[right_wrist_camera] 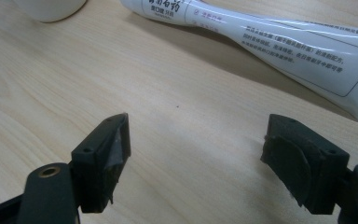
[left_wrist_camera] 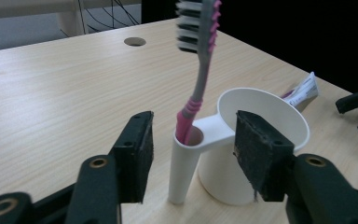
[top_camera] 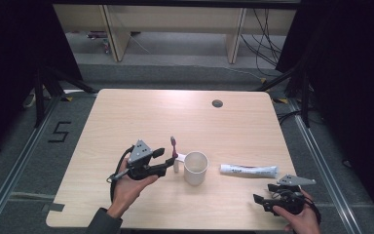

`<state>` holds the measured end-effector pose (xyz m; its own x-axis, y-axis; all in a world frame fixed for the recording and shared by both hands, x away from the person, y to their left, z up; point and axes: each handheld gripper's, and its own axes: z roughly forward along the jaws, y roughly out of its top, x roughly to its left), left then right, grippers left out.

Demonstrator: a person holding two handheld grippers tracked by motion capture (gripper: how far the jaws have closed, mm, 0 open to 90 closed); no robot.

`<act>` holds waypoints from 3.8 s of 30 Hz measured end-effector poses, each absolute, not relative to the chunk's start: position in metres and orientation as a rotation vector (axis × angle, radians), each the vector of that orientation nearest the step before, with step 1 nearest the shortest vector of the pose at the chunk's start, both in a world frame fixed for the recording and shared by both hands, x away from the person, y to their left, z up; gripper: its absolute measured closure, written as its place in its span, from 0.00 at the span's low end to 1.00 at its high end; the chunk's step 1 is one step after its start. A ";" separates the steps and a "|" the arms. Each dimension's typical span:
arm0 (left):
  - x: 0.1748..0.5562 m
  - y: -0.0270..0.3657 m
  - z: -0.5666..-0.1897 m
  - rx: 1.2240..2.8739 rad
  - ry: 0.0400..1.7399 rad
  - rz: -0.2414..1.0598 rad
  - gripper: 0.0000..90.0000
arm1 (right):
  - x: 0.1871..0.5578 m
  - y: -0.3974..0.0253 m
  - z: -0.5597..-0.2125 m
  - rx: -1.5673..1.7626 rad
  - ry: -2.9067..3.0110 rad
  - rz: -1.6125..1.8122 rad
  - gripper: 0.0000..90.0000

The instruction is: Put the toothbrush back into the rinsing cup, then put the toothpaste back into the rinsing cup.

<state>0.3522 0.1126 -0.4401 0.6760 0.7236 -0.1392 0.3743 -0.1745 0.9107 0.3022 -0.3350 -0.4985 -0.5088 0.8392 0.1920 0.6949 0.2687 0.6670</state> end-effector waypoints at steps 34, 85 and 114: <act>0.312 0.126 -0.491 1.968 0.933 0.308 0.26 | 0.302 -0.341 -0.501 1.437 2.321 1.103 0.26; 0.292 0.136 -0.511 2.049 0.977 0.311 0.20 | 0.396 -0.235 -0.482 1.251 2.309 1.093 0.97; 0.289 0.135 -0.510 2.052 0.974 0.313 0.20 | 0.352 -0.219 -0.491 1.146 2.551 1.036 0.97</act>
